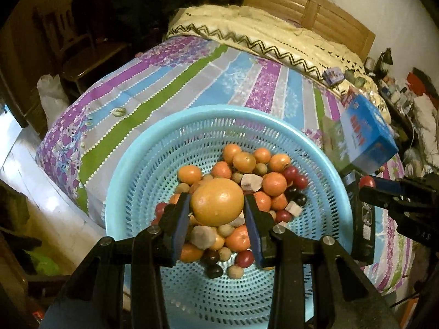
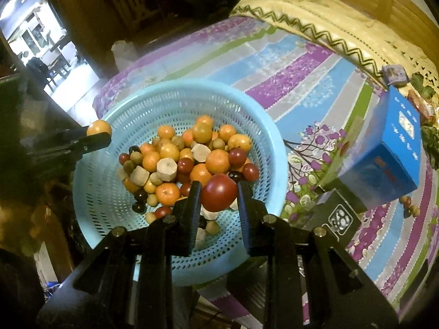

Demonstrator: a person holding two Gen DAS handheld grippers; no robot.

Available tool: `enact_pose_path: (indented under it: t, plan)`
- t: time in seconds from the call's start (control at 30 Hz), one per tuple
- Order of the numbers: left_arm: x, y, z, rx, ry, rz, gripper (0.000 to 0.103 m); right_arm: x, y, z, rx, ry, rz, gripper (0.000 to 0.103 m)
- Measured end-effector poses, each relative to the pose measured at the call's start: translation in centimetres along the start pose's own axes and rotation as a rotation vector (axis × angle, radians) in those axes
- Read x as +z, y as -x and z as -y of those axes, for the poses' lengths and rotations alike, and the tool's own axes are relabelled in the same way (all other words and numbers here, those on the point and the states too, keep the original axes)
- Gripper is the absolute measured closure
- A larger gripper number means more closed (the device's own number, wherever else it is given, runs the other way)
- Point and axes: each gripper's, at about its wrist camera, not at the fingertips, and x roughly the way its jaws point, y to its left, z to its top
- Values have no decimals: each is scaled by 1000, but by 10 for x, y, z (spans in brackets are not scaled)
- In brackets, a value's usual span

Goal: Organize fruits
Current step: 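Open both tools above the basket to drop the orange and plum, then withdraw both open tools from the basket back to the fruit row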

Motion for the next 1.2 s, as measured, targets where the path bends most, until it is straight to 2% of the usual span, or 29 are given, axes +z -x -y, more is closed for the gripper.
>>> enact_pose_path:
  t: [0.3, 0.97, 1.03, 1.07, 1.1, 1.17, 1.2]
  plan:
    - [-2, -4, -4, 6, 1, -20, 63, -1, -12, -3, -5, -24, -33, 75]
    - [-5, -11, -10, 15, 13, -37, 63, 0, -21, -8, 14, -35, -33, 75]
    - [-5, -13, -11, 19, 19, -37, 52, 0, -21, -8, 25, -36, -32, 75]
    - [-5, -13, -12, 15, 20, -31, 38, -1, -21, -7, 31, -36, -30, 69]
    - [-4, -13, -12, 13, 22, -27, 27, -1, -20, -7, 33, -36, -26, 56]
    - [-3, -13, -15, 4, 34, -21, 19, -2, -18, -6, 36, -42, -10, 46]
    - [-3, -13, -16, 2, 40, -21, 14, -2, -18, -6, 35, -42, -8, 45]
